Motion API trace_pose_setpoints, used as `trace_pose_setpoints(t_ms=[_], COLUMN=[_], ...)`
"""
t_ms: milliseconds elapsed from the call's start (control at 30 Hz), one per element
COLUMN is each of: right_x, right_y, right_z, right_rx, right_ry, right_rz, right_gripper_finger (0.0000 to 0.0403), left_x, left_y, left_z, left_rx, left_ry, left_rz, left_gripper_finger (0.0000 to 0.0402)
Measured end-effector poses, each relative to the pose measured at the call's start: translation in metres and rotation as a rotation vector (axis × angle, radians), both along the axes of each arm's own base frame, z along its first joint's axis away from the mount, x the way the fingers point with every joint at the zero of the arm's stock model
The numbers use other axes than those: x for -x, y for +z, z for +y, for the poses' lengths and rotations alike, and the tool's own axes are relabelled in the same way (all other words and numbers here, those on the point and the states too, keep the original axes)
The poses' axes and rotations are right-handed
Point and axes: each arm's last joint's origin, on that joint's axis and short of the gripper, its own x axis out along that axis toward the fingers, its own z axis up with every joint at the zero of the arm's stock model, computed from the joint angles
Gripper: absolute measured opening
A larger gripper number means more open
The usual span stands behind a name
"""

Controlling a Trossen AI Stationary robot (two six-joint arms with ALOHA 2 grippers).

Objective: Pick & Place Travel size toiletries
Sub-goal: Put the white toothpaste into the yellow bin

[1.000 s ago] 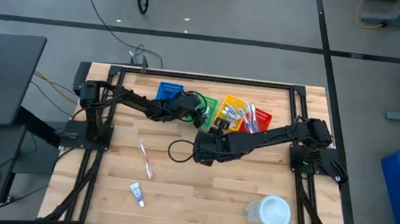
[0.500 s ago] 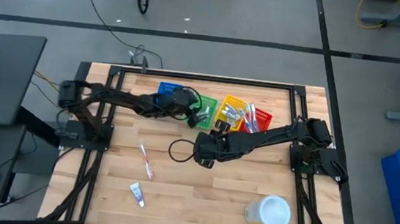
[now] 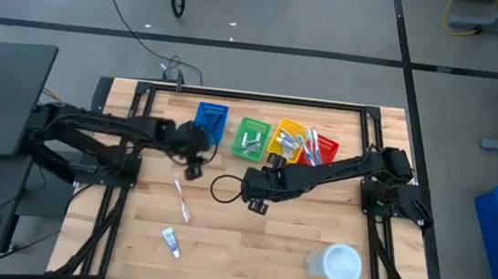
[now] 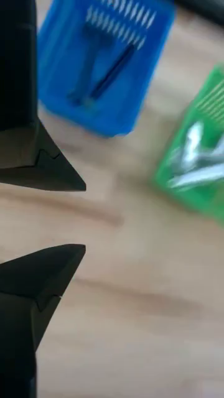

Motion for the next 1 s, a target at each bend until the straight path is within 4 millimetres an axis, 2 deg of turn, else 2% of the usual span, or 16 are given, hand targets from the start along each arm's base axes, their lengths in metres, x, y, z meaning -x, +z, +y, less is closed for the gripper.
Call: trace_pose_setpoints(t_ms=[167, 367, 533, 833, 1000], right_x=[0.000, 0.006, 0.001, -0.020, -0.020], right_y=[-0.008, -0.026, -0.037, -0.049, -0.055], right_z=[0.000, -0.001, -0.002, -0.003, -0.007], right_rx=[-0.001, 0.008, -0.003, -0.146, -0.142], right_ry=[0.000, 0.001, 0.013, 0.217, 0.208], right_rz=[-0.006, 0.035, -0.046, -0.332, -0.358], right_gripper_finger=[0.0111, 0.0108, 0.0119, 0.0174, 0.0201], left_x=[0.015, 0.025, 0.031, 0.032, 0.034], left_y=[-0.010, -0.029, -0.042, -0.055, -0.057], left_z=[-0.026, -0.045, -0.051, -0.051, -0.061], left_rx=[0.025, 0.056, 0.062, 0.097, 0.170], left_ry=[-0.085, -0.186, -0.200, -0.170, -0.241], left_rz=[0.099, 0.165, 0.207, 0.179, 0.192], left_gripper_finger=[0.0154, 0.0154, 0.0159, 0.0157, 0.0151])
